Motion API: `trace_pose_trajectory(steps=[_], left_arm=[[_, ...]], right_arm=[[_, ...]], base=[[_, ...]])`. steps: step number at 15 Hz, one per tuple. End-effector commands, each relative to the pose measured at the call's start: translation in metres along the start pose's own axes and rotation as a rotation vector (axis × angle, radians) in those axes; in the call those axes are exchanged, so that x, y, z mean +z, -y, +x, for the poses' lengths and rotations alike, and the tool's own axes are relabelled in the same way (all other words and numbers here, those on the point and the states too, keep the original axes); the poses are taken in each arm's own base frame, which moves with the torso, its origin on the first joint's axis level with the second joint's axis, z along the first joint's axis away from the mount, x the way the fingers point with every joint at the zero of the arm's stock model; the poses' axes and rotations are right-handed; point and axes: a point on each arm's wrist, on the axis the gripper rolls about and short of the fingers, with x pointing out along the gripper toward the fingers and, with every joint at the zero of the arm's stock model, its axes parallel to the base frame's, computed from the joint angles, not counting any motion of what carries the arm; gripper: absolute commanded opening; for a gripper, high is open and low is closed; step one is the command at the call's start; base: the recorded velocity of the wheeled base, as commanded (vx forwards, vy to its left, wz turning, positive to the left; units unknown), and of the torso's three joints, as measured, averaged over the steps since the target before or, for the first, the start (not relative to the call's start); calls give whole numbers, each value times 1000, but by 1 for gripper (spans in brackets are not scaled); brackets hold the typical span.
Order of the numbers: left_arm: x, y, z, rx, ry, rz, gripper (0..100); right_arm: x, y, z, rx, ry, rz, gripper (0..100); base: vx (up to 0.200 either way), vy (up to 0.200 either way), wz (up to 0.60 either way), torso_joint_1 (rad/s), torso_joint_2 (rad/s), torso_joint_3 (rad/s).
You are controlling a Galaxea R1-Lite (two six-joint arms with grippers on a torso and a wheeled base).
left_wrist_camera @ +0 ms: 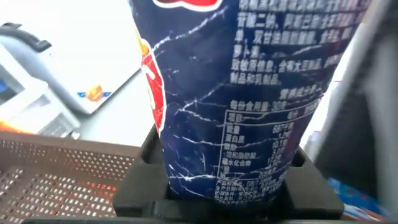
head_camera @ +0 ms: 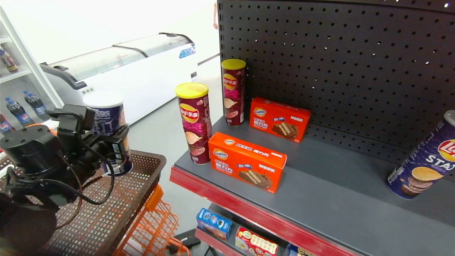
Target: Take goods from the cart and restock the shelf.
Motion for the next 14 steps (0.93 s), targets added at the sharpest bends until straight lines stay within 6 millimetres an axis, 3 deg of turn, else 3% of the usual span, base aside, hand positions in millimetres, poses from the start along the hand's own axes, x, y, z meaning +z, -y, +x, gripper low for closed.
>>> trace_pose_trajectory(steps=[1,9,14], left_arm=[[43,9,-47,-58,100,-13,0],[77,44,-118,-339,150,-69,0],[78,76,-133,-549,144,-135,0]], right_arm=[[0,0,0,0,1,0,100],[0,0,0,0,1,0,100],[0,0,0,0,1,-2,100]], base=[[0,0,0,0,0,0],[0,0,0,0,0,0],[0,0,0,0,0,0]])
